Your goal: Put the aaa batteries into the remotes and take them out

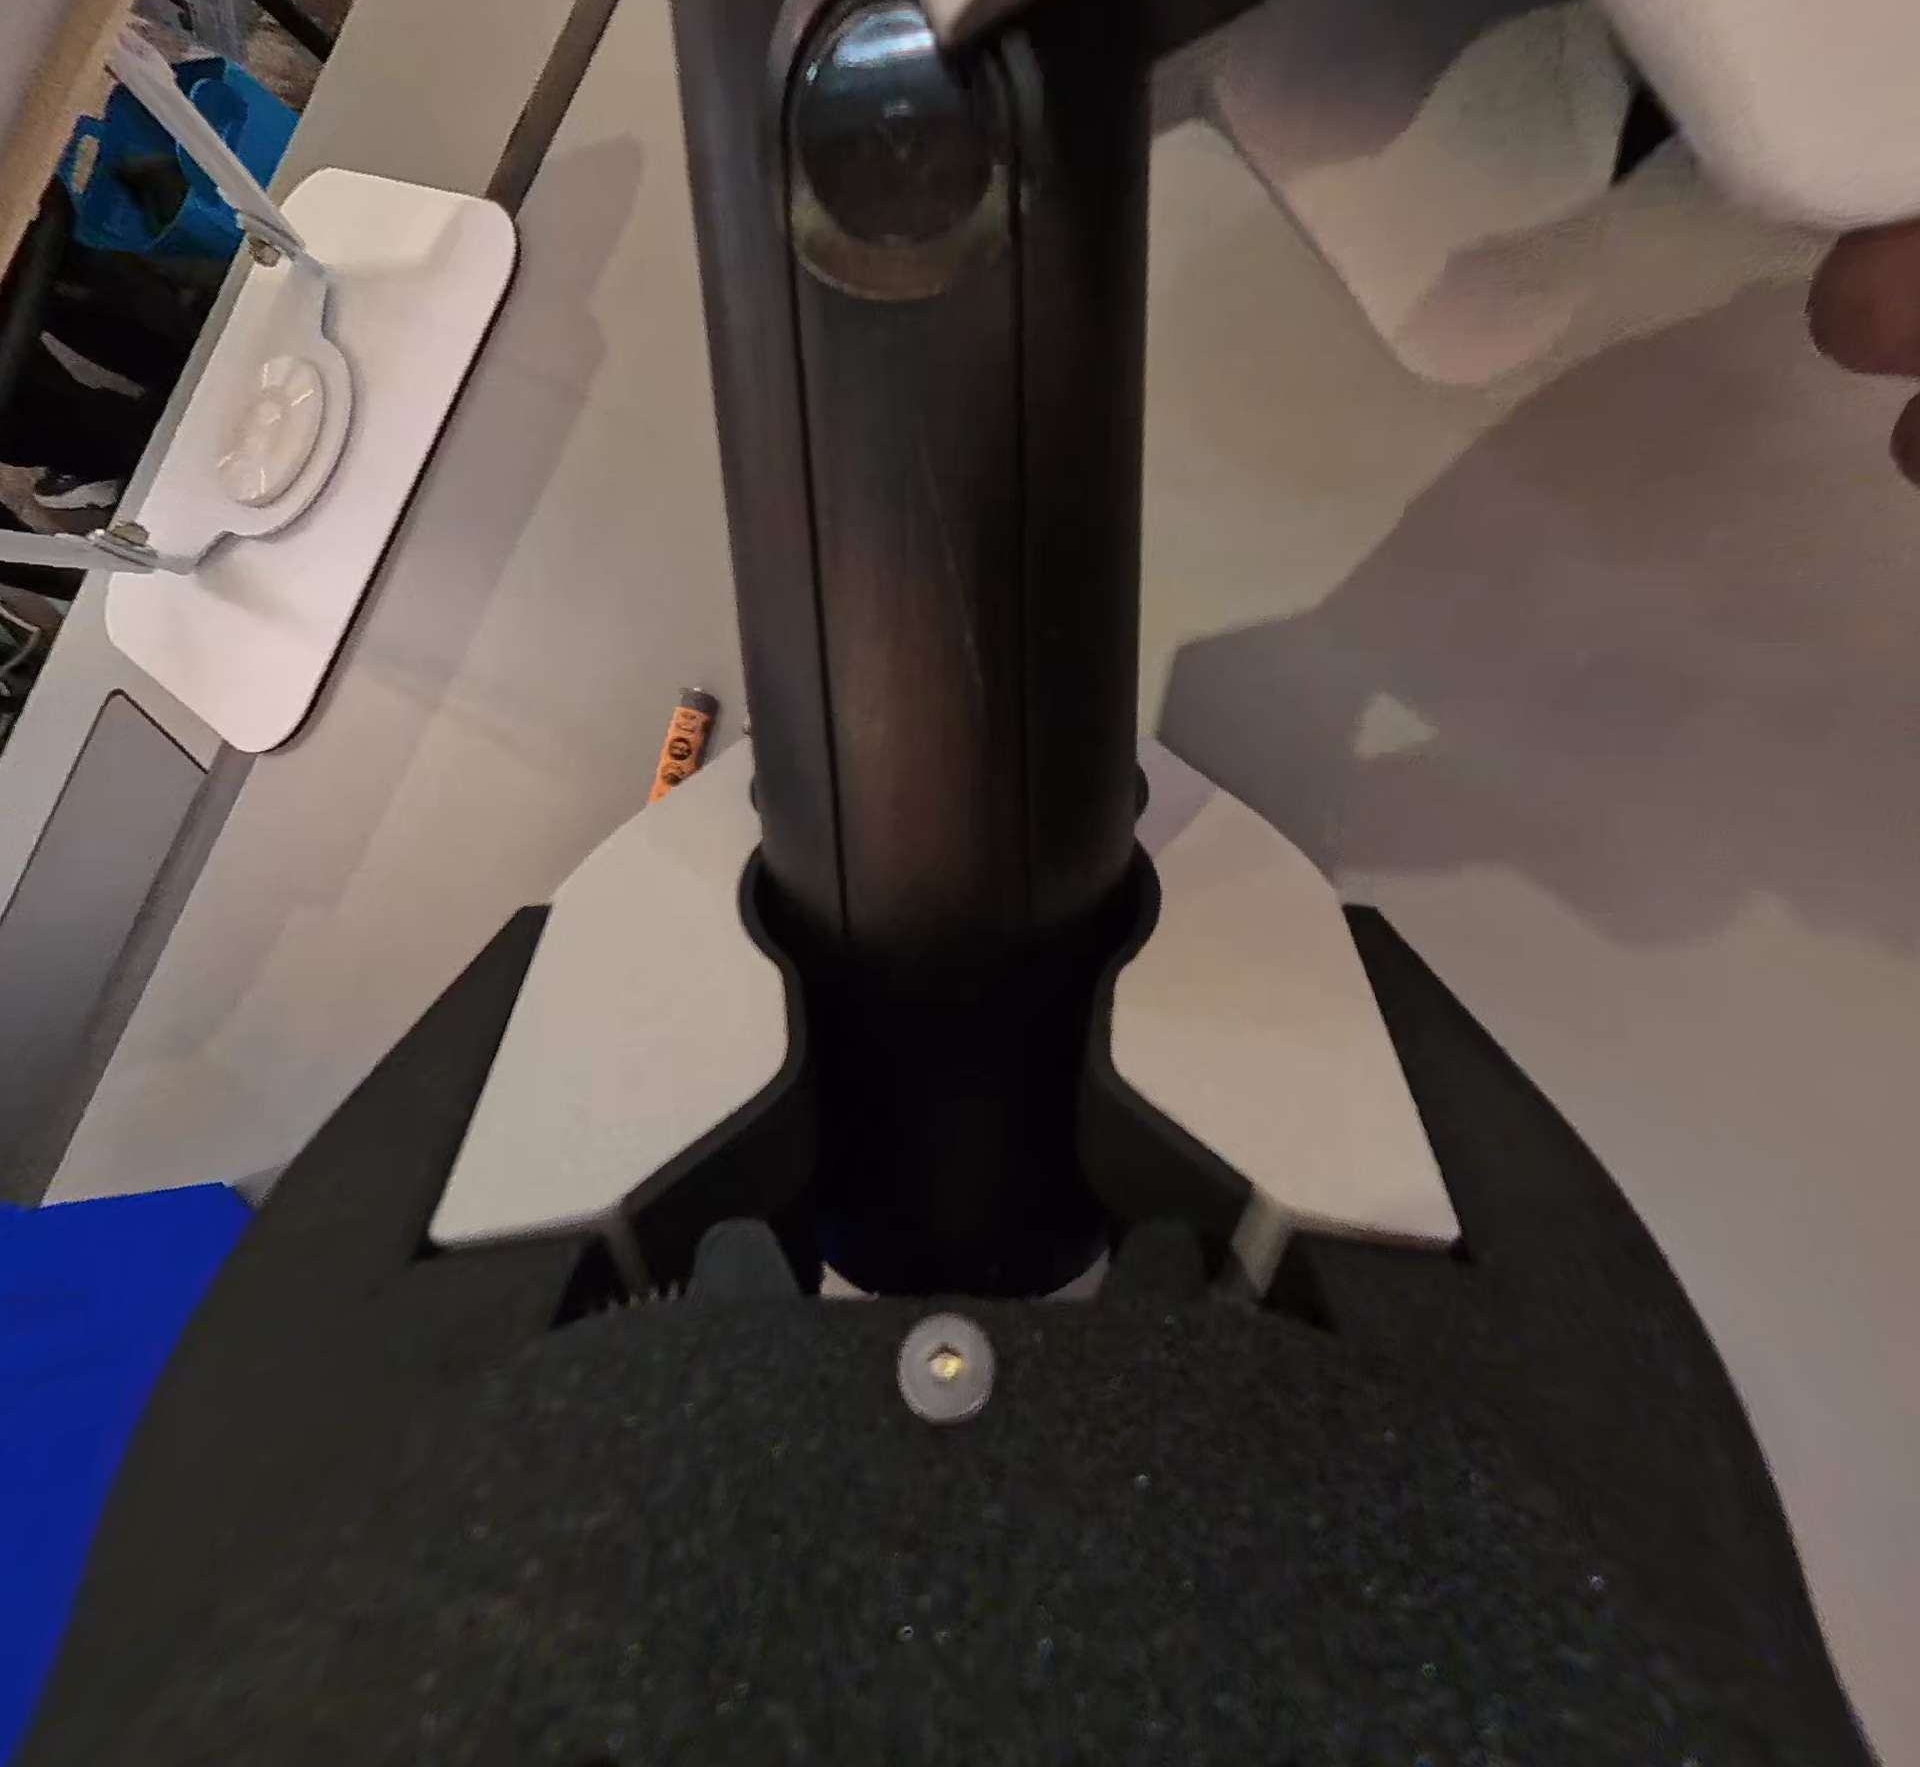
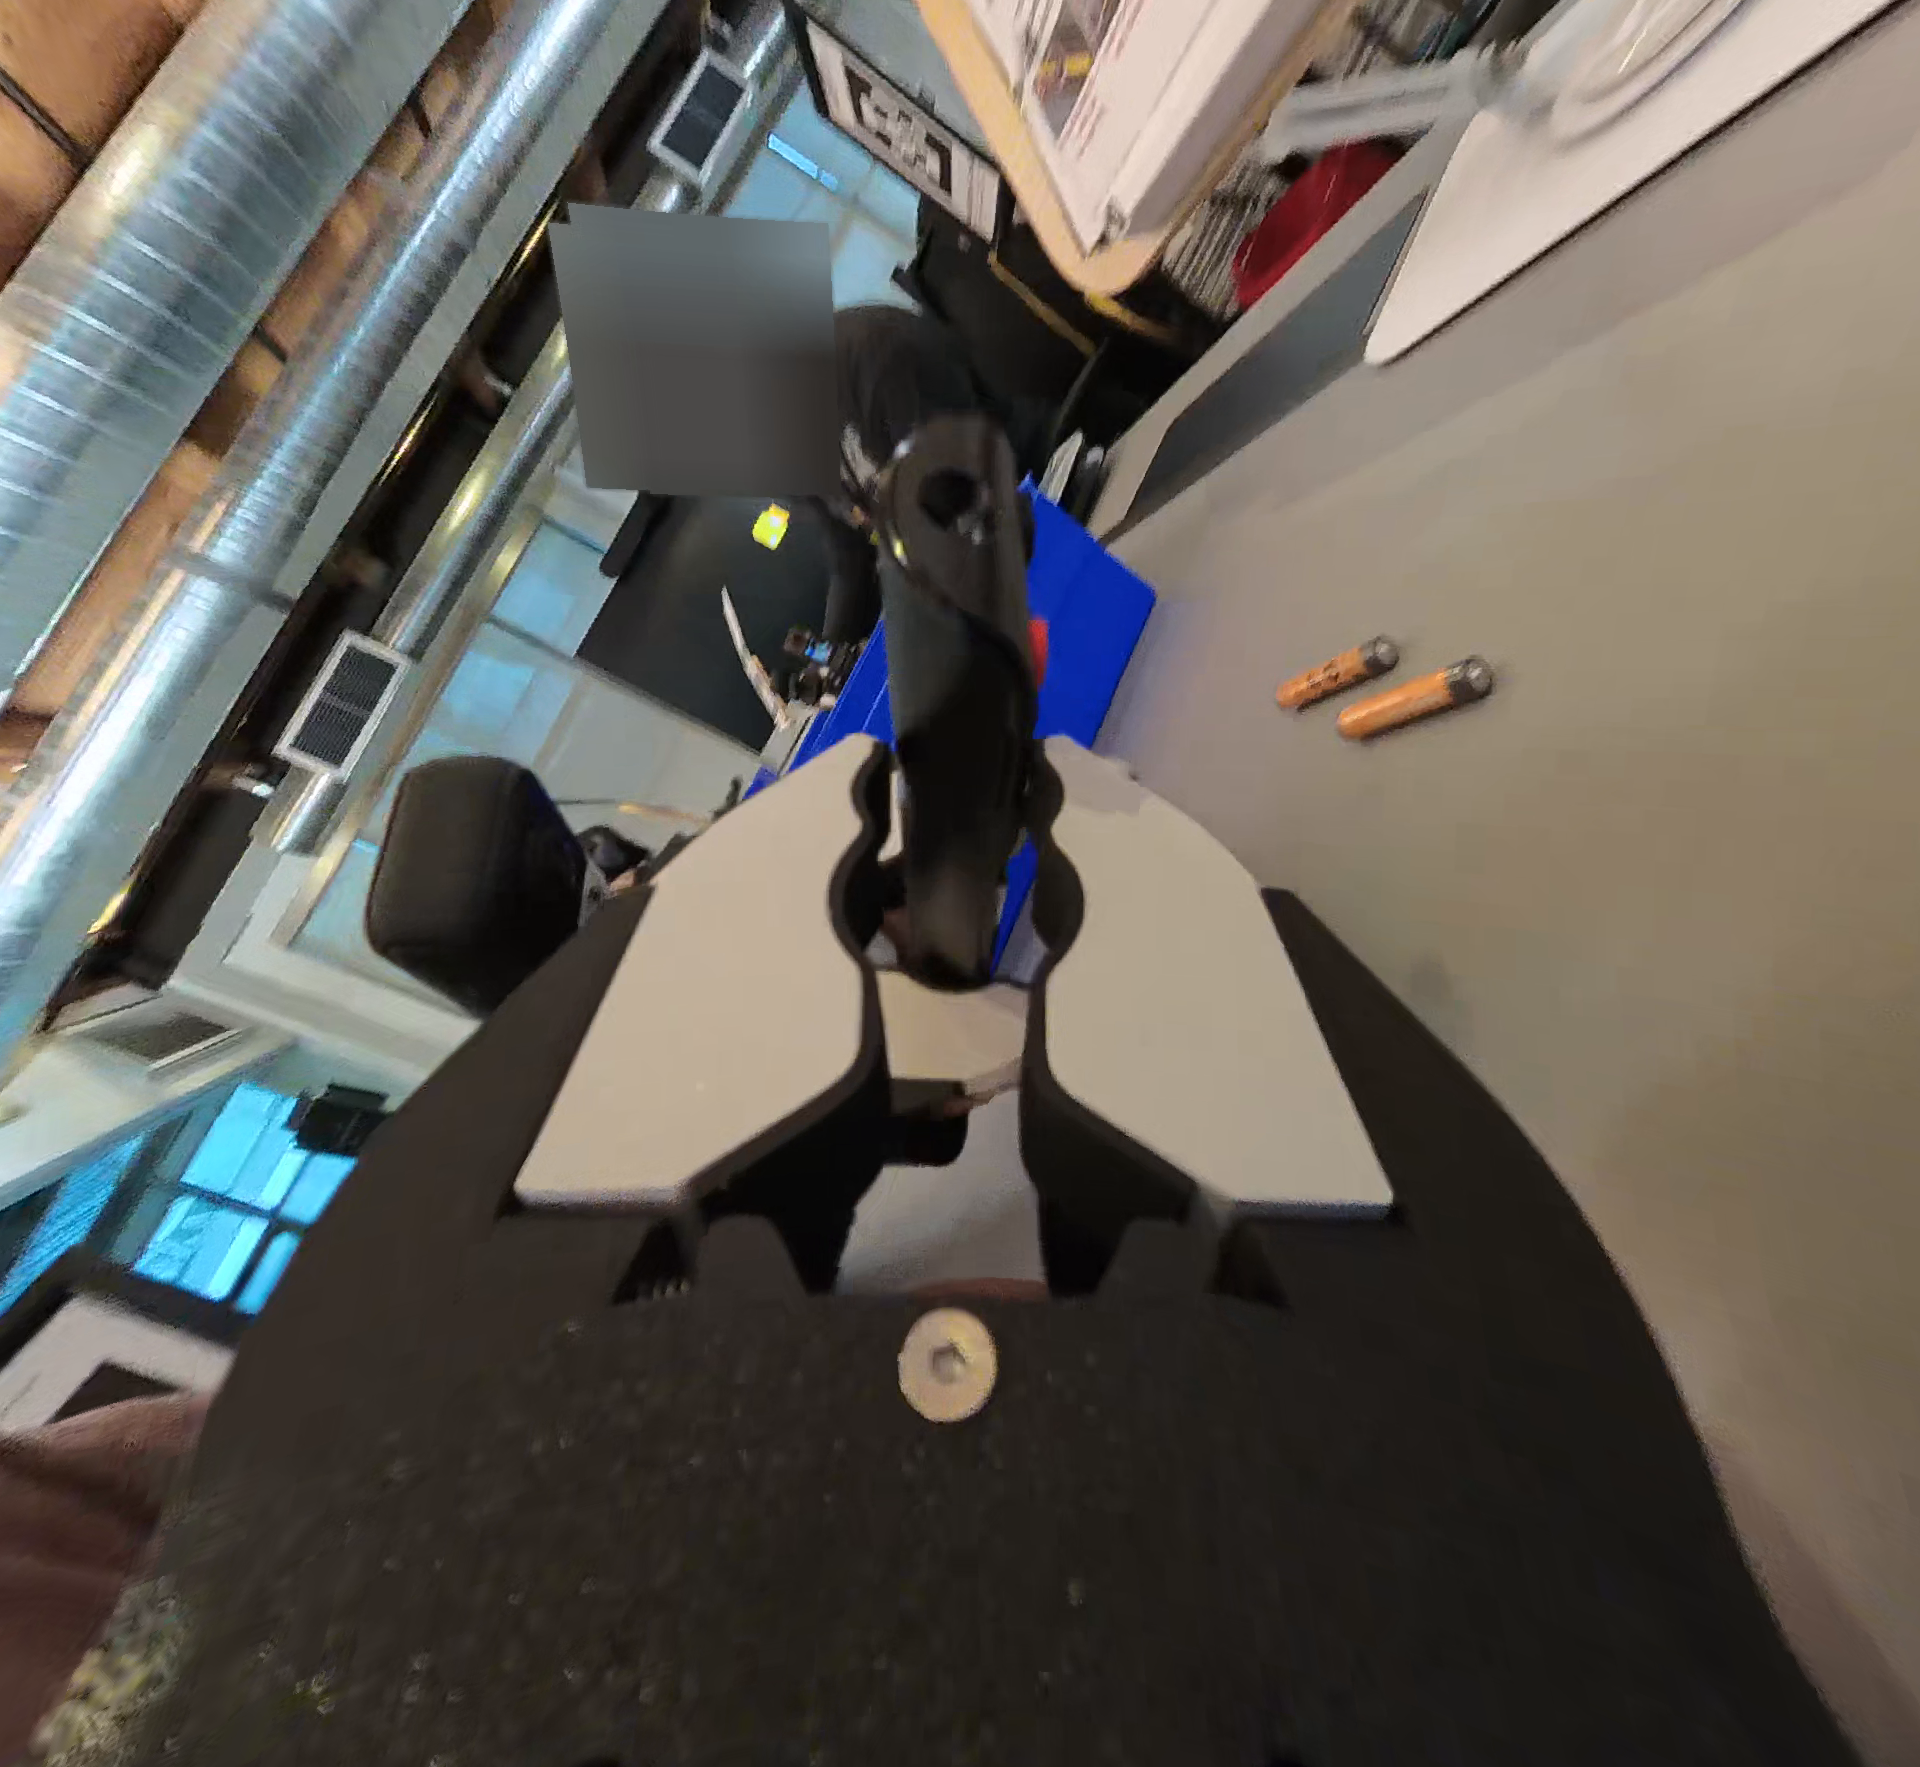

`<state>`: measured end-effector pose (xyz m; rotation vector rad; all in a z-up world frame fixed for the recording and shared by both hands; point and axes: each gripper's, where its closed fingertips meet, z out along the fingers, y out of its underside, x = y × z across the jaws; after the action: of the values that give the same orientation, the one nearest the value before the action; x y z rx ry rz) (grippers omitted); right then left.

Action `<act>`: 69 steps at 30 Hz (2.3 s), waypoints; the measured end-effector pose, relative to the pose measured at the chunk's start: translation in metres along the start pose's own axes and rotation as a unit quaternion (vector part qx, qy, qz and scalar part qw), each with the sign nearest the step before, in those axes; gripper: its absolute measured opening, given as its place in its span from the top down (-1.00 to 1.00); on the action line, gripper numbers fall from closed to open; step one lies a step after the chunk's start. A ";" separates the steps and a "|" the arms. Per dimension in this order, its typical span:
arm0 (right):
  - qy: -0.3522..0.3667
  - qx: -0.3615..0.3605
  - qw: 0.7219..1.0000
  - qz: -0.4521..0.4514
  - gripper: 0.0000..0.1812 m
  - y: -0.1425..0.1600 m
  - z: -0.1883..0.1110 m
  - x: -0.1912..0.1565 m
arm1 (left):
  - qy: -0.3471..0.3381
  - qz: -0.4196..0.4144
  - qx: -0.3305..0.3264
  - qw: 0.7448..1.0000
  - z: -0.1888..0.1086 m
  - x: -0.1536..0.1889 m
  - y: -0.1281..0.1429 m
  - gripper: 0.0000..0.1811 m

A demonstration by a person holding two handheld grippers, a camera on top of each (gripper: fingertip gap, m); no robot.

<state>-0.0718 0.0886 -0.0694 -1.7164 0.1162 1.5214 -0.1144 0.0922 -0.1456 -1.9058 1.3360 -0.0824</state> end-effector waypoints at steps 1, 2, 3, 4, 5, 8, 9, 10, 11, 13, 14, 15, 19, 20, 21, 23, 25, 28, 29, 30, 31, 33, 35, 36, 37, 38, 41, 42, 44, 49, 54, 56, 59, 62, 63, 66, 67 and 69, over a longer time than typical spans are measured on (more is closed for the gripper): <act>0.008 -0.001 1.000 -0.008 0.74 0.000 0.000 0.001 | -0.007 0.002 -0.001 1.000 -0.001 0.000 0.001 0.34; 0.013 -0.009 1.000 -0.011 0.73 0.001 0.000 0.001 | -0.009 0.004 -0.003 1.000 -0.002 0.000 0.002 0.34; 0.017 -0.009 1.000 -0.015 0.73 0.001 0.000 0.000 | -0.007 0.000 0.001 1.000 -0.003 0.001 0.001 0.34; 0.023 -0.009 0.999 -0.022 0.73 0.001 0.001 -0.001 | -0.005 -0.006 0.003 1.000 -0.003 0.002 0.001 0.34; 0.035 -0.013 0.999 -0.032 0.73 0.002 0.000 0.000 | -0.004 -0.006 0.001 1.000 -0.003 0.003 0.001 0.34; 0.055 -0.006 0.996 -0.065 0.72 0.001 -0.001 -0.001 | -0.002 -0.017 0.013 1.000 -0.004 0.007 -0.003 0.34; 0.057 -0.005 0.996 -0.062 0.72 0.001 0.000 0.000 | -0.003 -0.018 0.012 1.000 -0.005 0.007 -0.003 0.34; 0.059 -0.001 0.996 -0.060 0.72 0.000 0.000 0.001 | -0.001 -0.023 0.013 1.000 -0.005 0.008 -0.004 0.34; 0.063 0.003 0.996 -0.063 0.72 0.000 0.000 0.003 | 0.001 -0.025 0.011 1.000 -0.004 0.009 -0.004 0.34; 0.067 0.003 0.996 -0.067 0.71 0.002 0.000 0.005 | -0.004 -0.022 0.007 1.000 -0.001 0.010 -0.002 0.34; 0.063 0.006 0.996 -0.066 0.72 0.002 -0.001 0.004 | 0.001 -0.024 0.005 1.000 0.000 0.011 -0.001 0.34; 0.065 0.006 0.995 -0.072 0.72 0.002 -0.001 0.005 | 0.003 -0.025 0.005 1.000 0.001 0.012 -0.001 0.34; 0.071 -0.006 0.991 -0.117 0.74 0.006 0.003 -0.003 | 0.004 -0.028 -0.001 1.000 0.007 0.015 0.003 0.34; 0.067 -0.011 0.991 -0.118 0.75 0.007 0.004 -0.006 | 0.002 -0.028 0.001 1.000 0.006 0.014 0.002 0.34; 0.067 -0.014 0.990 -0.121 0.75 0.005 0.005 -0.007 | 0.000 -0.029 0.006 1.000 0.005 0.012 0.000 0.34; 0.063 -0.022 0.990 -0.123 0.74 0.004 0.006 -0.006 | 0.000 -0.032 0.007 0.999 0.005 0.011 0.000 0.34; 0.064 -0.037 0.990 -0.122 0.75 0.008 0.008 -0.002 | 0.000 -0.030 0.001 1.000 0.008 0.012 0.004 0.34; 0.062 -0.039 0.991 -0.110 0.75 0.009 0.008 0.002 | -0.003 -0.030 -0.002 1.000 0.011 0.012 0.006 0.34; 0.060 -0.034 0.993 -0.097 0.74 0.007 0.007 0.004 | -0.002 -0.033 0.004 0.999 0.009 0.011 0.004 0.33; 0.064 -0.032 0.994 -0.085 0.73 0.006 0.007 0.007 | -0.008 -0.029 0.003 1.000 0.008 0.009 0.002 0.34; 0.069 -0.032 0.994 -0.074 0.71 0.007 0.007 0.012 | -0.021 -0.021 0.002 1.000 0.007 0.005 0.002 0.34; 0.046 -0.015 0.998 -0.031 0.68 0.008 0.009 0.011 | -0.023 -0.022 0.010 0.999 0.007 0.006 -0.001 0.34; 0.035 0.006 0.999 -0.002 0.70 0.008 0.008 0.010 | -0.030 -0.019 0.013 0.999 0.005 0.006 -0.002 0.34; 0.032 0.020 0.999 0.002 0.71 0.007 0.006 0.009 | -0.033 -0.016 0.015 0.999 0.005 0.006 -0.002 0.34; 0.026 0.027 0.999 0.009 0.72 0.008 0.006 0.008 | -0.031 -0.018 0.018 0.999 0.004 0.006 -0.002 0.34; 0.020 0.030 0.999 0.018 0.73 0.009 0.006 0.008 | -0.028 -0.019 0.017 0.999 0.004 0.007 -0.001 0.34; 0.014 0.022 1.000 0.006 0.75 0.012 0.006 0.006 | -0.026 -0.014 0.019 0.999 0.002 0.009 0.000 0.34; 0.014 0.011 1.000 -0.007 0.76 0.013 0.006 0.005 | -0.020 -0.019 0.025 0.999 0.002 0.010 -0.001 0.34; 0.009 -0.005 1.000 -0.017 0.76 0.014 0.007 0.003 | -0.021 -0.017 0.027 0.999 0.001 0.010 -0.002 0.35; 0.017 -0.035 0.998 -0.056 0.76 0.016 0.009 0.000 | -0.024 -0.010 0.019 0.999 0.002 0.009 0.000 0.34; 0.024 -0.050 0.997 -0.060 0.76 0.019 0.006 0.006 | -0.017 -0.003 0.004 1.000 0.007 0.014 0.004 0.34; 0.018 -0.054 0.997 -0.048 0.76 0.018 0.005 0.008 | -0.003 -0.013 0.012 1.000 0.007 0.016 0.001 0.33; -0.002 -0.070 0.998 -0.001 0.74 0.012 0.000 0.009 | 0.005 -0.004 0.012 1.000 0.006 0.010 -0.005 0.33; 0.002 -0.111 0.993 -0.040 0.50 0.008 -0.013 0.005 | 0.010 -0.014 0.041 0.999 0.001 0.009 -0.011 0.34; 0.001 -0.111 0.993 -0.045 0.45 0.004 -0.015 0.003 | 0.008 -0.017 0.044 0.999 -0.001 0.008 -0.012 0.34; -0.022 -0.098 0.995 -0.019 0.30 -0.004 -0.011 -0.007 | 0.000 -0.013 0.054 0.998 -0.005 0.013 -0.017 0.34; -0.035 -0.082 0.996 -0.013 0.42 -0.009 -0.008 -0.011 | 0.000 -0.012 0.058 0.998 -0.007 0.017 -0.019 0.33; -0.050 -0.054 0.997 -0.018 0.72 -0.017 -0.006 -0.016 | 0.006 -0.011 0.054 0.998 -0.008 0.027 -0.019 0.32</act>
<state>-0.0621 0.0889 -0.0476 -1.7131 -0.0483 1.6092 -0.0919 0.0685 -0.1383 -1.8323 1.2917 -0.1740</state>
